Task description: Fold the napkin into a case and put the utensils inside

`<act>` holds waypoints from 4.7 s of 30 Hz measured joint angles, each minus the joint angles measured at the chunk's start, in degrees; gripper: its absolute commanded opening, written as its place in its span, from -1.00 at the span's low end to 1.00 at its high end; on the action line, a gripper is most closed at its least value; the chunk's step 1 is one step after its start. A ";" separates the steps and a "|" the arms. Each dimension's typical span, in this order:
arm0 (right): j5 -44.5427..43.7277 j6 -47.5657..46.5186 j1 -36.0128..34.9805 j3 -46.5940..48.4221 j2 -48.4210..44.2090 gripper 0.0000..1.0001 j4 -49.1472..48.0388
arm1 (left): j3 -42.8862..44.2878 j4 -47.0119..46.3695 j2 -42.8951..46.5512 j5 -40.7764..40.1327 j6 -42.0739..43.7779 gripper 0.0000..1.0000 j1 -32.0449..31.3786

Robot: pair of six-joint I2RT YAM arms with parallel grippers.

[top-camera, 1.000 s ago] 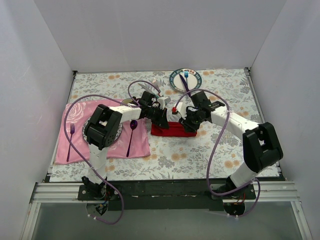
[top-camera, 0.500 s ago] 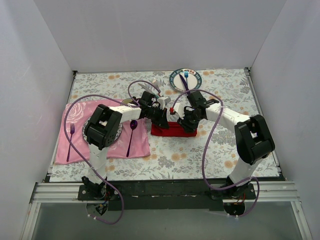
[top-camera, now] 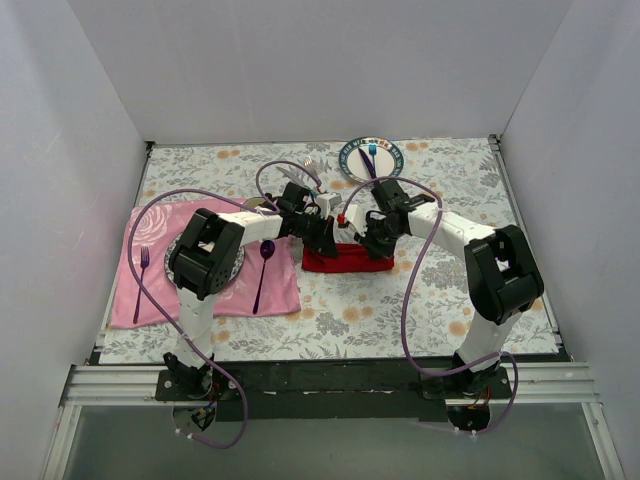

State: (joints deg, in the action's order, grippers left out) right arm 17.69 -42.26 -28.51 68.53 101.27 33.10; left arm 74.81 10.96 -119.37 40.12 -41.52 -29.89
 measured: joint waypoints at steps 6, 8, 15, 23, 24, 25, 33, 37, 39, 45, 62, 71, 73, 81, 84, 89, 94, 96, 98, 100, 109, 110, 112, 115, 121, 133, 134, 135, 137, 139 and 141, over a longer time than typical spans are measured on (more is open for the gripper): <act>0.02 0.42 0.00 0.81 0.00 -0.97 -0.07 | 0.00 0.00 0.00 0.04 0.28 -1.00 0.00; 0.02 0.55 -0.02 1.18 0.00 -0.97 -0.15 | 0.00 0.00 0.00 0.04 0.42 -1.00 0.00; -1.07 1.51 -0.11 1.49 1.68 -0.97 -1.62 | 0.00 -0.02 0.02 0.39 0.59 -1.00 0.02; -3.61 4.13 -0.17 1.60 5.18 -0.97 -4.39 | -0.31 -0.76 0.04 2.14 -0.37 -0.44 0.55; -3.80 4.44 -0.22 1.60 5.20 -0.97 -4.63 | -0.42 -0.98 0.09 2.60 -0.79 -0.38 0.70; -4.00 4.63 -0.24 1.57 5.20 -0.97 -4.90 | -0.68 -1.27 0.24 3.54 -1.79 -0.33 0.92; -4.26 5.01 -0.46 0.98 5.18 -0.97 -7.48 | -2.29 -2.80 2.38 4.92 -6.62 -0.31 3.67; -4.26 5.01 -0.48 0.94 5.18 -0.97 -7.74 | -1.55 -3.63 3.23 4.24 -7.61 -0.22 4.52; -4.26 5.01 -0.48 0.94 5.18 -0.97 -7.76 | -0.24 -3.58 3.10 3.37 -7.76 -0.19 4.44; -4.24 4.98 -0.48 0.76 5.16 -0.97 -8.00 | 5.57 -3.26 0.35 2.12 -6.51 -0.16 3.89; -4.02 5.01 -0.48 -2.82 2.32 -0.97 -9.20 | 6.95 -1.09 -5.44 2.62 -0.39 -0.93 -1.42; -1.99 5.99 -1.18 -3.61 -1.20 -0.97 -6.08 | 3.08 -0.83 -3.43 4.87 1.11 -0.94 -3.26; -1.77 6.03 -1.29 -3.61 -1.07 -0.97 -5.99 | 3.06 -0.76 -3.43 4.98 1.29 -0.94 -3.30; -1.01 6.01 -1.51 -3.39 0.13 -0.97 -6.19 | 3.15 -0.42 -3.43 5.14 1.36 -0.91 -3.28; -1.05 6.27 -1.51 -3.39 1.07 -0.97 -6.23 | 3.15 -0.02 -3.43 5.29 0.92 -0.87 -3.06; -1.25 7.37 -1.53 -3.39 1.51 -0.97 -6.86 | 3.26 0.57 -3.43 5.44 0.59 -0.71 -2.80; -1.20 9.01 -1.46 -3.28 1.53 -0.97 -7.39 | 3.58 1.27 -3.43 6.14 0.66 -0.67 -2.71; -1.18 9.53 -1.44 -2.95 1.53 -0.97 -7.26 | 3.63 1.38 -3.43 6.54 0.85 -0.72 -2.69; -1.03 9.75 -1.44 -2.54 1.51 -0.97 -7.13 | 3.69 1.49 -3.48 6.60 0.96 -0.78 -2.69; -0.81 9.92 -1.46 -2.23 1.53 -0.97 -7.13 | 3.74 1.49 -3.56 6.62 1.11 -0.86 -2.62; -1.09 10.91 -1.51 -1.66 1.53 -0.97 -8.35 | 4.11 1.90 -3.87 6.91 1.66 -0.88 -2.54; -1.14 10.99 -1.51 -1.68 1.51 -0.97 -8.66 | 4.11 1.92 -3.87 6.91 1.66 -0.87 -2.54; -1.27 11.54 -1.51 -1.92 1.53 -0.97 -9.77 | 4.11 1.92 -3.87 6.93 1.49 -0.84 -2.51; -1.55 12.68 -1.53 -2.47 1.64 -0.97 -11.50 | 4.13 1.90 -3.98 7.21 1.05 -0.77 -2.36; -1.44 13.86 -1.64 -2.80 2.95 -0.97 -15.15 | 4.31 2.34 -4.20 9.40 -1.92 -0.33 -1.68; -2.56 15.34 -1.68 -3.72 3.80 -0.97 -18.40 | 3.87 -1.77 -4.20 11.52 -11.13 0.00 0.59; -2.58 15.34 -1.66 -3.72 3.80 -0.97 -18.43 | 3.87 -2.16 -4.20 11.21 -11.91 0.01 0.59; -2.58 15.34 -1.66 -3.72 3.80 -0.97 -18.43 | 3.89 -2.38 -4.20 10.88 -12.50 0.01 0.59; -2.58 15.39 -1.68 -3.72 3.80 -0.97 -18.43 | 4.09 -2.47 -4.22 10.03 -13.27 0.02 0.55; -2.58 15.50 -1.66 -3.72 3.82 -0.97 -18.43 | 4.52 -2.34 -4.31 9.27 -13.38 0.04 0.37; -2.60 15.78 -1.68 -3.58 3.89 -0.97 -18.34 | 5.14 -2.25 -4.42 8.26 -13.22 0.05 -0.02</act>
State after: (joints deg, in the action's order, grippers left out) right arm 15.09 -26.48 -30.20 64.95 105.16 14.76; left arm 79.94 8.71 -123.79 48.38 -54.74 -29.91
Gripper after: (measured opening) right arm 0.023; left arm 0.515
